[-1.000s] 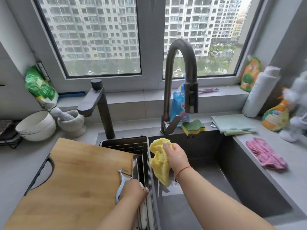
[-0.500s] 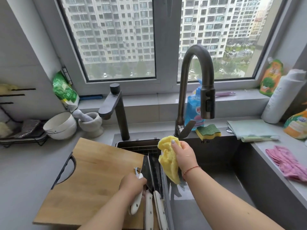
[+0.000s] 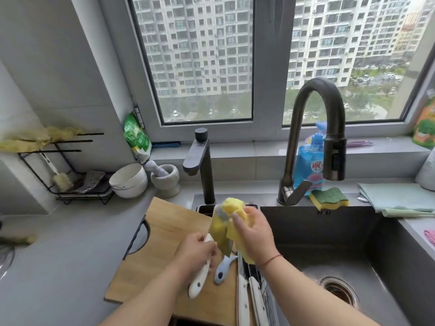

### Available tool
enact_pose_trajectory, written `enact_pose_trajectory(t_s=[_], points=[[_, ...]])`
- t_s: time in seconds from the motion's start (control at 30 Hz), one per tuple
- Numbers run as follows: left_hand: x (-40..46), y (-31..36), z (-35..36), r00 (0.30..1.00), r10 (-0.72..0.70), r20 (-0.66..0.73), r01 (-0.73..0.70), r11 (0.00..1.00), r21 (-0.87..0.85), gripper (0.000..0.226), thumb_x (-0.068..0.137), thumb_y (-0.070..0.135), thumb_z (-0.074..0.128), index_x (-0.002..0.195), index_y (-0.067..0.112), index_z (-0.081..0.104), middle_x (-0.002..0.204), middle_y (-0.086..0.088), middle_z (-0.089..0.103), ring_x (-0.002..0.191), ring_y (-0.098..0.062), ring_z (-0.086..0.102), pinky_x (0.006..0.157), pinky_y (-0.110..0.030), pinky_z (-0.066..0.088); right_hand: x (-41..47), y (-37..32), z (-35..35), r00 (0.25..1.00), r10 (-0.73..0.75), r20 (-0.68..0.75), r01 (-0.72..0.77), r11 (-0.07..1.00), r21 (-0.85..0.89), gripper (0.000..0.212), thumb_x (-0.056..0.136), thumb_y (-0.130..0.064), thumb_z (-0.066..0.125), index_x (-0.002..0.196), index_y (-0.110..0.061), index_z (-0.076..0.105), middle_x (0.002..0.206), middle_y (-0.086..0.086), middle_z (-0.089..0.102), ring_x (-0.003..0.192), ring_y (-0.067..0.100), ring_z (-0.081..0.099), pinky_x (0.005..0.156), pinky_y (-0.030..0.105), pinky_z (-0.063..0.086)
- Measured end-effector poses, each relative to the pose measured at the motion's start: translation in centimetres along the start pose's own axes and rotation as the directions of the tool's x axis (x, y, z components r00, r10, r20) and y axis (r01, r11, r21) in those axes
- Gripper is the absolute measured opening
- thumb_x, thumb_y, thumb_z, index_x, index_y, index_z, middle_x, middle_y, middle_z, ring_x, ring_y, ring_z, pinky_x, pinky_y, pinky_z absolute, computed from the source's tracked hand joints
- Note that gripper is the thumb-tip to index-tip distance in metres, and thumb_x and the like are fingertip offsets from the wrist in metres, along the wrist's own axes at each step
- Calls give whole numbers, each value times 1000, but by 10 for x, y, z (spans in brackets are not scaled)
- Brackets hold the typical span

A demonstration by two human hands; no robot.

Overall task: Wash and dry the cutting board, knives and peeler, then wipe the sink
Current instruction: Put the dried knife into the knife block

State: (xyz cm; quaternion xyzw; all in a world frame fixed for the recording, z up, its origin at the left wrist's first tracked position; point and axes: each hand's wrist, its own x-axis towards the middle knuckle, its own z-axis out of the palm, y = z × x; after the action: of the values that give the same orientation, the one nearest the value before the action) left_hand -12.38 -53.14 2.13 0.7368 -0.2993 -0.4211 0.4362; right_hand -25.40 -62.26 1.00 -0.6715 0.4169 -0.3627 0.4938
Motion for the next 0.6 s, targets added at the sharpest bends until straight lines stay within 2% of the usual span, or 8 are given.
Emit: enact_pose_trajectory(t_s=[0.1,0.2,0.33,0.43,0.5,0.53,0.57,0.6], points=[[-12,17,-7,994,70,80,-61,992,-106,15,94,12,59,96,-3,64,75,-16,61,49,-21,54,43,-27,44,-11,-3,27,971,-178,161,212,950,-228,37,96,-44,48,130,-33,54,136,-12,47,128,6,38,111,32,30],[-21,28,-16,987,119,106,-106,987,-118,12,92,9,61,96,-1,65,73,-13,61,50,-20,55,44,-27,45,-11,-9,34,972,-159,172,198,950,-240,44,100,-44,34,144,-39,34,153,-15,24,143,2,12,120,32,6],[-34,40,-26,964,181,196,-166,982,-93,12,90,2,62,99,-5,63,71,-13,57,50,-18,55,43,-27,46,2,-11,28,979,-155,131,190,923,-334,52,97,-53,26,148,-43,19,159,-13,9,146,6,0,120,36,1],[-44,44,-29,938,228,261,-205,972,-113,13,90,1,61,100,-7,61,68,-10,56,50,-17,55,42,-25,45,24,-13,15,989,-147,19,146,938,-313,51,99,-47,33,148,-37,25,158,-7,16,146,14,8,121,39,6],[-48,47,-30,928,253,273,-219,964,-147,12,89,0,62,99,-6,62,66,-9,56,49,-17,55,41,-24,45,36,-14,2,987,-144,-70,127,970,-206,51,98,-48,37,146,-30,36,152,-1,32,142,20,24,119,41,17],[-49,48,-31,924,265,277,-226,960,-164,8,88,1,63,95,-3,63,66,-10,56,49,-17,55,41,-24,45,40,-14,-4,989,-95,-116,88,994,-66,51,96,-50,39,143,-28,42,146,1,41,137,22,35,116,42,26],[-50,50,-32,918,275,286,-227,955,-188,4,86,3,66,90,2,65,67,-10,57,49,-17,54,41,-24,44,41,-17,-11,990,33,-140,-8,985,170,49,96,-50,39,139,-27,47,139,3,49,130,23,44,110,42,35],[-50,51,-34,912,284,296,-225,949,-220,3,83,6,68,85,5,65,68,-10,57,50,-18,54,42,-24,44,40,-18,-18,977,188,-97,-125,882,454,45,98,-47,38,136,-25,51,134,5,54,123,25,51,104,43,41]])
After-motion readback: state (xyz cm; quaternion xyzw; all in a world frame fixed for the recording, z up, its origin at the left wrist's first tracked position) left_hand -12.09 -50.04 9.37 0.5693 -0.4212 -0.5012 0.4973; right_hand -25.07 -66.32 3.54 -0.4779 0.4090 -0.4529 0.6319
